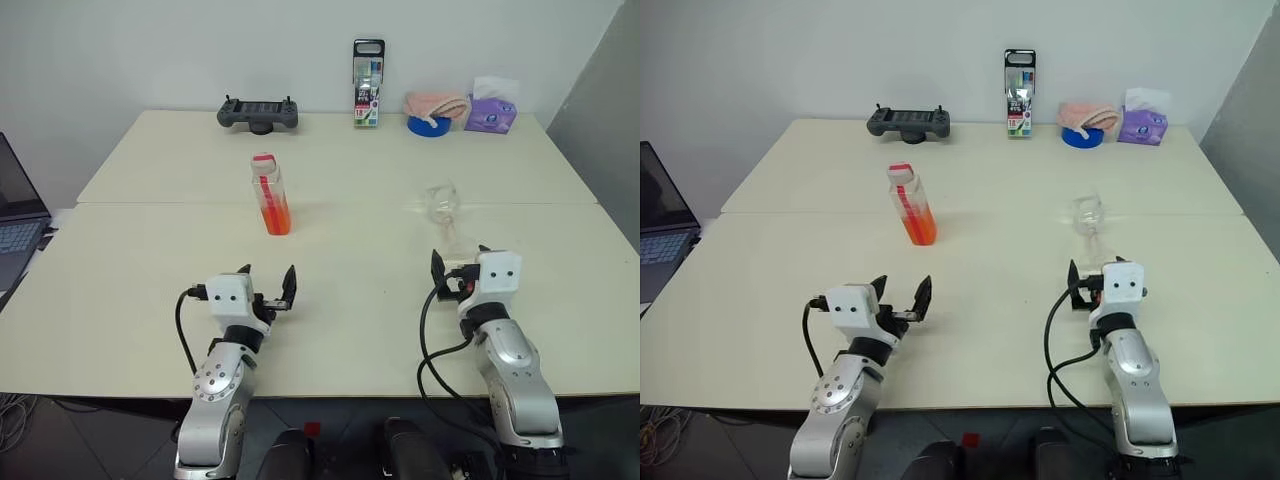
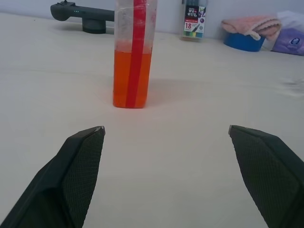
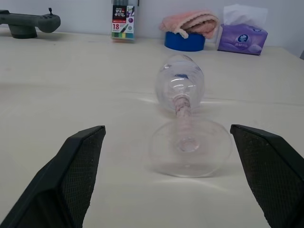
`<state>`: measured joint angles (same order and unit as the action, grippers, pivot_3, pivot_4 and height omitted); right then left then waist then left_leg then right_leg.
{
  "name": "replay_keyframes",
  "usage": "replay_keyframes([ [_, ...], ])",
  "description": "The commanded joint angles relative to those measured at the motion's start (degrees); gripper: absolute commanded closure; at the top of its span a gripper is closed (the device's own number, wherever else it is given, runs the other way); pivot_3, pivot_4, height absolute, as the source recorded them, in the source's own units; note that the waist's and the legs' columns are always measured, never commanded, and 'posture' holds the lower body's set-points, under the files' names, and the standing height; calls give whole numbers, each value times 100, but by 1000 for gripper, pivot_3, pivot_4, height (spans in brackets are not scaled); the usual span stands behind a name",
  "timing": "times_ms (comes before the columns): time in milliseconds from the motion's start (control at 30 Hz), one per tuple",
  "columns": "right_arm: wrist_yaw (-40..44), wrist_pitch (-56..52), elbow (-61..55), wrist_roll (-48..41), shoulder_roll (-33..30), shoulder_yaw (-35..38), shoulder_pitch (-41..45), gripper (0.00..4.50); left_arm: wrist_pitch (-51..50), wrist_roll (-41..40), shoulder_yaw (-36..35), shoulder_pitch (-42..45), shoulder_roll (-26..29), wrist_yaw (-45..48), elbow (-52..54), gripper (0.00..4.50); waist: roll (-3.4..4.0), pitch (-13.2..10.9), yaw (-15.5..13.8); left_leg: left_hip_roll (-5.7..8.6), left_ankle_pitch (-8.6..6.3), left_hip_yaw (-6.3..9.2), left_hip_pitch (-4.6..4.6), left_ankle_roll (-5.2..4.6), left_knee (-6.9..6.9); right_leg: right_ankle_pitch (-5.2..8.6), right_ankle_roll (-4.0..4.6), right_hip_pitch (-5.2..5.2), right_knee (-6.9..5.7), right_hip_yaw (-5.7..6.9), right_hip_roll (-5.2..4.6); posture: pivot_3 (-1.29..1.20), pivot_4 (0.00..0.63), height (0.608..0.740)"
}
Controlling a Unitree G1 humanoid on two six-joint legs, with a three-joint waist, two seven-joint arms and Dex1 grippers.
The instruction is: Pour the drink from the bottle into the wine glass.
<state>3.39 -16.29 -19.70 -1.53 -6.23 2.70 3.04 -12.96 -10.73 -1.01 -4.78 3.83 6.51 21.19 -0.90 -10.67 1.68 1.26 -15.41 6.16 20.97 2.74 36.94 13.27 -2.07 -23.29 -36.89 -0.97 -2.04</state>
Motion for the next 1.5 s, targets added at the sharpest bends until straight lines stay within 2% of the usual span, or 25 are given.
replay_keyframes([
  [33, 34, 91, -54, -62, -20, 54, 78, 0, 106, 80, -11, -5, 36, -9, 91, 39, 0, 0, 0, 0, 0, 0, 0, 0, 0, 0, 0, 0, 0, 0, 0, 0, 150, 740],
  [367, 305, -17, -356, -53, -97, -182, -19, 0, 207, 92, -34, 17, -49, -103, 21, 39, 0, 0, 0, -1, 0, 0, 0, 0, 0, 0, 0, 0, 0, 0, 0, 0, 150, 740],
  [533, 1476, -227, -826, -349, -596, -1037, 423, 0, 121, 207, -50, 512, -86, -283, -210, 39, -5, -4, 2, 2, 0, -1, 0, 0, 2, -1, -1, 0, 0, 0, 0, 0, 150, 740],
  [800, 2371, -1288, -522, -1366, -895, -865, 1919, 0, -23, 279, -168, 1276, -130, -496, -628, 39, -11, -6, -3, 2, 0, 7, 1, 0, 1, -2, -3, 3, 2, 8, 2, 0, 150, 740],
  [1033, 2880, -1323, 108, -1760, -1139, -680, 2642, 0, -79, 317, -347, 2178, -56, -603, -1217, 39, -14, -8, -13, 4, 0, 9, 7, 1, 3, -2, -5, -1, 0, 11, 0, 0, 150, 740],
  [1233, 3079, -1184, 431, -1794, -1176, -696, 2911, 0, -66, 511, -340, 2876, 82, -642, -1890, 39, -14, -8, -10, 4, -1, 7, 5, 1, 1, -2, -6, -1, -1, 10, 1, 0, 150, 740],
  [1500, 3251, -1231, 338, -1860, -1224, -783, 2782, 0, 360, 484, -546, 3626, 79, -744, -2829, 39, -15, -8, -17, 5, -1, 7, 7, 3, 1, -3, -6, -3, 0, 9, -2, 0, 150, 740],
])
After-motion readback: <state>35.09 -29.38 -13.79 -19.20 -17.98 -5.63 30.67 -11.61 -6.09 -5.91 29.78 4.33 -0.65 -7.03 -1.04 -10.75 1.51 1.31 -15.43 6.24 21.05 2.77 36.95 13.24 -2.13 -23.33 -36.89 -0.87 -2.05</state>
